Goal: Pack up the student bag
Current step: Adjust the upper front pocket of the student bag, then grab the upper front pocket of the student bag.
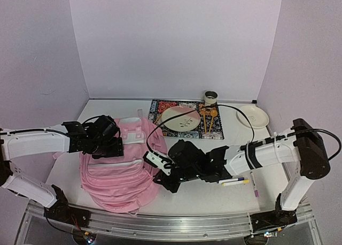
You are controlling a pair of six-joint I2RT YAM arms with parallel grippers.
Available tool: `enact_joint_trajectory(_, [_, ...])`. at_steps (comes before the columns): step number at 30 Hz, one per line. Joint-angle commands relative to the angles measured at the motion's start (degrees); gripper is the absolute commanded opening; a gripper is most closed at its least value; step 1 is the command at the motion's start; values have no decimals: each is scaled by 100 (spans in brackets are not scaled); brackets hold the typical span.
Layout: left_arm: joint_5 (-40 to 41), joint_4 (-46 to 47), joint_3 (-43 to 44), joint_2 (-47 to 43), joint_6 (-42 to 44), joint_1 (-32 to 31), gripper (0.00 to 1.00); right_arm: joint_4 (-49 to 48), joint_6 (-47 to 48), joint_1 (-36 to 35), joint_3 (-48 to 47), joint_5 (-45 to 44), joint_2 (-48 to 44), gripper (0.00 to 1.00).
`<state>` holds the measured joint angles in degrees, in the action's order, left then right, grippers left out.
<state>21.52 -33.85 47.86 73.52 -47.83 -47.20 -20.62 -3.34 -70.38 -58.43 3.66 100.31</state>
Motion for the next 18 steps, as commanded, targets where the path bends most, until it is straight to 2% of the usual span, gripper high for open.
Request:
enact_joint_trajectory(1, [-42, 62, -64, 37, 38, 44, 76, -99, -102, -63, 102, -167, -275, 16])
enact_joint_trajectory(6, [-93, 62, -52, -28, 38, 44, 76, -967, -100, -69, 459, -690, -508, 31])
enact_joint_trajectory(11, [-141, 69, -24, -2, 37, 44, 76, -1696, 74, -162, 636, -985, -531, 32])
enact_joint_trajectory(18, [-205, 67, 37, 25, 81, 44, 76, -1918, 159, -221, 332, -1091, 4, 35])
